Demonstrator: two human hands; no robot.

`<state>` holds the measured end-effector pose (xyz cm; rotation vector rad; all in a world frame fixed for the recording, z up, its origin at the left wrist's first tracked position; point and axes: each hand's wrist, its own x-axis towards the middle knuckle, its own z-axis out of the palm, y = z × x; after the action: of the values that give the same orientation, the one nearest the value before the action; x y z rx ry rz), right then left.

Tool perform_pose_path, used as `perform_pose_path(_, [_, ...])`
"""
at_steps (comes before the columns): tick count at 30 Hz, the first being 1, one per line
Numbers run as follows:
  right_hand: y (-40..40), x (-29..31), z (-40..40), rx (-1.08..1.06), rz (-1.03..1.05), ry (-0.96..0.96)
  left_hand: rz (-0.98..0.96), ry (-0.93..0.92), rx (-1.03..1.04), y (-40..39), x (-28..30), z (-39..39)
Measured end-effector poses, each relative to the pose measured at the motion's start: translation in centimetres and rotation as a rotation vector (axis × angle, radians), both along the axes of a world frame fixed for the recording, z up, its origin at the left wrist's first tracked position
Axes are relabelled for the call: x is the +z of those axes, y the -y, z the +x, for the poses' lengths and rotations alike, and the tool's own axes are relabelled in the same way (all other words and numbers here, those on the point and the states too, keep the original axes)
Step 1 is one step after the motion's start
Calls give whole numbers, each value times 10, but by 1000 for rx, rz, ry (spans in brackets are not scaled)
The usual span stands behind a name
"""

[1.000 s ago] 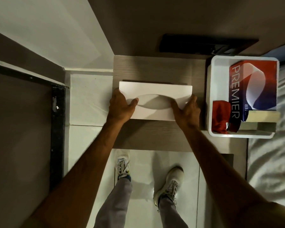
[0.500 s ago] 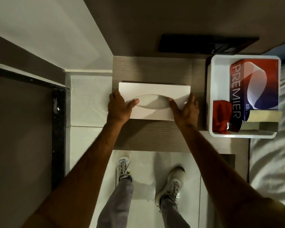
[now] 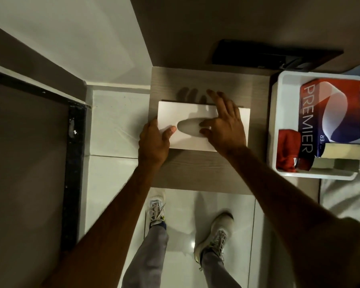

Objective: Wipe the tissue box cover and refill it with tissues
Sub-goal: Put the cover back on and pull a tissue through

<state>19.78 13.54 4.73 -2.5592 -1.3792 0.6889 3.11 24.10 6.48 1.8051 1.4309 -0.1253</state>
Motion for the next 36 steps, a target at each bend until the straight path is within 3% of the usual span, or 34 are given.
perform_pose_path(3, [-10,2,5,153,-3,55,25,13,-47,-1,-1,-4])
perform_pose_path(7, [-14,2,3,178,26,66,24,24,-45,-2,0,-4])
perform_pose_path(22, [-2,45,15,-33,145,42,-19,5,57,3,-1,4])
perform_pose_path(36, [13,34,16,-124,230,-38,27,116,75,20,-9,-4])
